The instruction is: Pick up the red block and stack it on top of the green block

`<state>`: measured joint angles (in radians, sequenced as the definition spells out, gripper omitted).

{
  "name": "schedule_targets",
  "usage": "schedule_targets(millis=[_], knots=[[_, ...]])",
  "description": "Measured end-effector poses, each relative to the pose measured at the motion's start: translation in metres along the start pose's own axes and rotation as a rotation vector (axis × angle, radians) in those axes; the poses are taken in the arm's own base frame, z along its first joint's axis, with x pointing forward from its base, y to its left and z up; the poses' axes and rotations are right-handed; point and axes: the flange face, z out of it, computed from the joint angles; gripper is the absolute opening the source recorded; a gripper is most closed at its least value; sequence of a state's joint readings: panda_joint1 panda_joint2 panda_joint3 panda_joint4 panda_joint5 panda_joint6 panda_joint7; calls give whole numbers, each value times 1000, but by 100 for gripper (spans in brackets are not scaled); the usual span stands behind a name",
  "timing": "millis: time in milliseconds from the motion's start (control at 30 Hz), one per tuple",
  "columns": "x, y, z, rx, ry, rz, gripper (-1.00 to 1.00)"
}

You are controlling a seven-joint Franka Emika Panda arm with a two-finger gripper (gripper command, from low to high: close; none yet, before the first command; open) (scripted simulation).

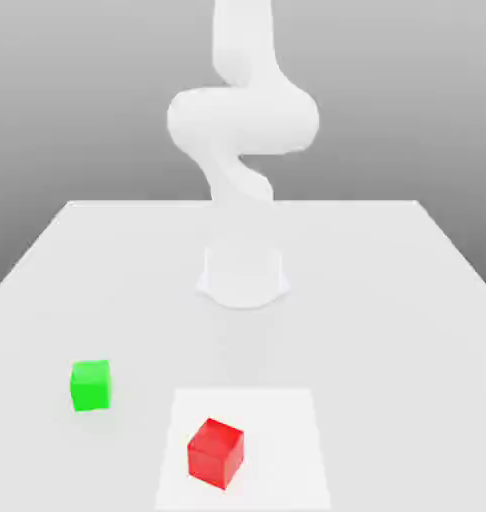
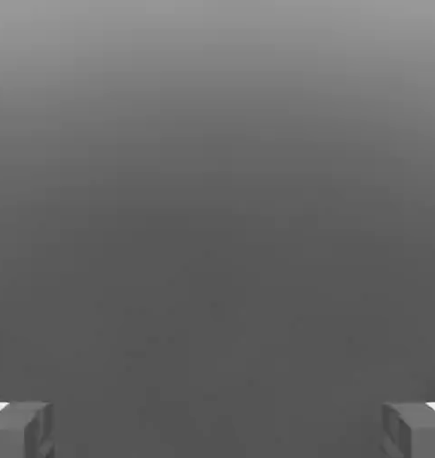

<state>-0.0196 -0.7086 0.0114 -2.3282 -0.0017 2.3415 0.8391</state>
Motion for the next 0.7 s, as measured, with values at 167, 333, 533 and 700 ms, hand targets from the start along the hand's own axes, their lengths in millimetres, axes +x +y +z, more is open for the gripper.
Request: schedule_targets(millis=[167,333,533,700], knots=[[-11,20,109,-137,-86,85,0],[-34,57,205,-271,-167,170,0],[-79,119,302,-431,-262,273,0],[-127,181,364,-567,-339,362,0]])
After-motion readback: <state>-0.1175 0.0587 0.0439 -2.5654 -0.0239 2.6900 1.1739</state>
